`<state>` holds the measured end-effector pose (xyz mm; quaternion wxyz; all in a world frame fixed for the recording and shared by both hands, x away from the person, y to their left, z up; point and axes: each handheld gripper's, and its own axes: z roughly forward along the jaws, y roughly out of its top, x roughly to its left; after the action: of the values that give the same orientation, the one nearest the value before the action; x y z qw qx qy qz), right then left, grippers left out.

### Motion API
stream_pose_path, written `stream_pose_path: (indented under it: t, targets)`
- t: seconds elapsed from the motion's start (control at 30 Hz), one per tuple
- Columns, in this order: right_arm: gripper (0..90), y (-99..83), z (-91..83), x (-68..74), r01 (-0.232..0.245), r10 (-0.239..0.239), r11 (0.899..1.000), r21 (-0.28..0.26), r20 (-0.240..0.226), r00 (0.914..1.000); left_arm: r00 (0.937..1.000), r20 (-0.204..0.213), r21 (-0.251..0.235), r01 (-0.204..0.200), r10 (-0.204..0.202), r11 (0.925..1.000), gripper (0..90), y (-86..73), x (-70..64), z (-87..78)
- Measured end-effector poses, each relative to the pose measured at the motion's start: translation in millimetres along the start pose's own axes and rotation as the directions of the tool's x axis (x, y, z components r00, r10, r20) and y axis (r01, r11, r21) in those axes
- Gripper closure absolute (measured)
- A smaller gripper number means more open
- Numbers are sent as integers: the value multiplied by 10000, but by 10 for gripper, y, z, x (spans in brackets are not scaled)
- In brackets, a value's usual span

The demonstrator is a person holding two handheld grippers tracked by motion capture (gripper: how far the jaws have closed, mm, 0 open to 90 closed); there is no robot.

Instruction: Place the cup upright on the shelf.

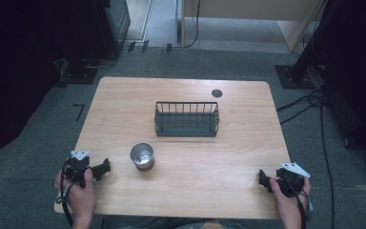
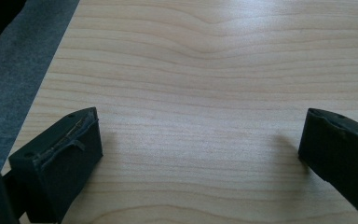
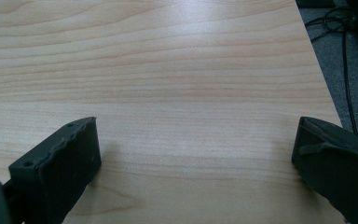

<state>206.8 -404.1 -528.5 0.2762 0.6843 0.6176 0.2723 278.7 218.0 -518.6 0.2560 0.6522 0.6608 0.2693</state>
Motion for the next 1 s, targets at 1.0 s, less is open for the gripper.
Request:
stream_pose_path:
  t: [1.0]
  targets:
    - [57,653,-139,929,1067,-1281,9863,-1259,-1760,9760,10000,30,-8,-18,18,10000,0,0,-3,1]
